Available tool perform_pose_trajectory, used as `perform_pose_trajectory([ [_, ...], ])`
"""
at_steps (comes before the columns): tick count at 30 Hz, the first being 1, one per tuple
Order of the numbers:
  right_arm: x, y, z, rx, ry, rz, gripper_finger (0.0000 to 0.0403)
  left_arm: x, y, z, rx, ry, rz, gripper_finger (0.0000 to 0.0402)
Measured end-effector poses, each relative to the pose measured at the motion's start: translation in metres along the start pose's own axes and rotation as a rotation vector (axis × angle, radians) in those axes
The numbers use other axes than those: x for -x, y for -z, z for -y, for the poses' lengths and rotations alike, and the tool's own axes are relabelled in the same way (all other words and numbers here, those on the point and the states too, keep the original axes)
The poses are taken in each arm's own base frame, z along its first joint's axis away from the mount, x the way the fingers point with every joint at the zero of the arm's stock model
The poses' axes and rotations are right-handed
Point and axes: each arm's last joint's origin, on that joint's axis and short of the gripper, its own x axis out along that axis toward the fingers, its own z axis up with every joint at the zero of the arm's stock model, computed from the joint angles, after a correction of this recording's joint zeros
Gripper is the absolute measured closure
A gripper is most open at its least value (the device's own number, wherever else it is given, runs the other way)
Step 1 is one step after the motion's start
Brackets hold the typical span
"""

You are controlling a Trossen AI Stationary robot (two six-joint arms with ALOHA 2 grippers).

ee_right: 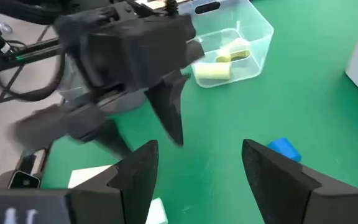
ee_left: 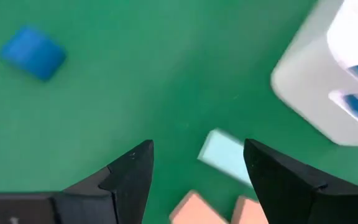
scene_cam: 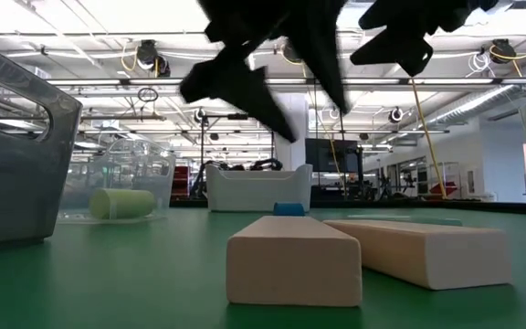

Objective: Sort & place blocks by color
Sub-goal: Put the left light brown block into the black bin

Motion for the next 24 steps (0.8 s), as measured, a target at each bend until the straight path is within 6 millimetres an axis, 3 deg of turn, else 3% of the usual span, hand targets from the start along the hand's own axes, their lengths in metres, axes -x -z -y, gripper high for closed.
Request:
perform_pose_trajectory([
  [8, 0.000, 0.003, 0.001, 0.011, -0.006, -0.036, 0.0181, -0.014, 0.016, -0.003, 0.318, -0.067, -0.149, 0.0151],
  [19, 0.000, 0.004, 0.000, 0.035, -0.027, -0.059, 0.0181, -0.039, 0.040, -0.002, 0.457, -0.113, -0.257, 0.0151],
  [24, 0.000, 0.005, 0.001, 0.039, -0.023, -0.069, 0.0181, -0.041, 0.044, 0.000, 0.471, -0.106, -0.259, 0.0151],
])
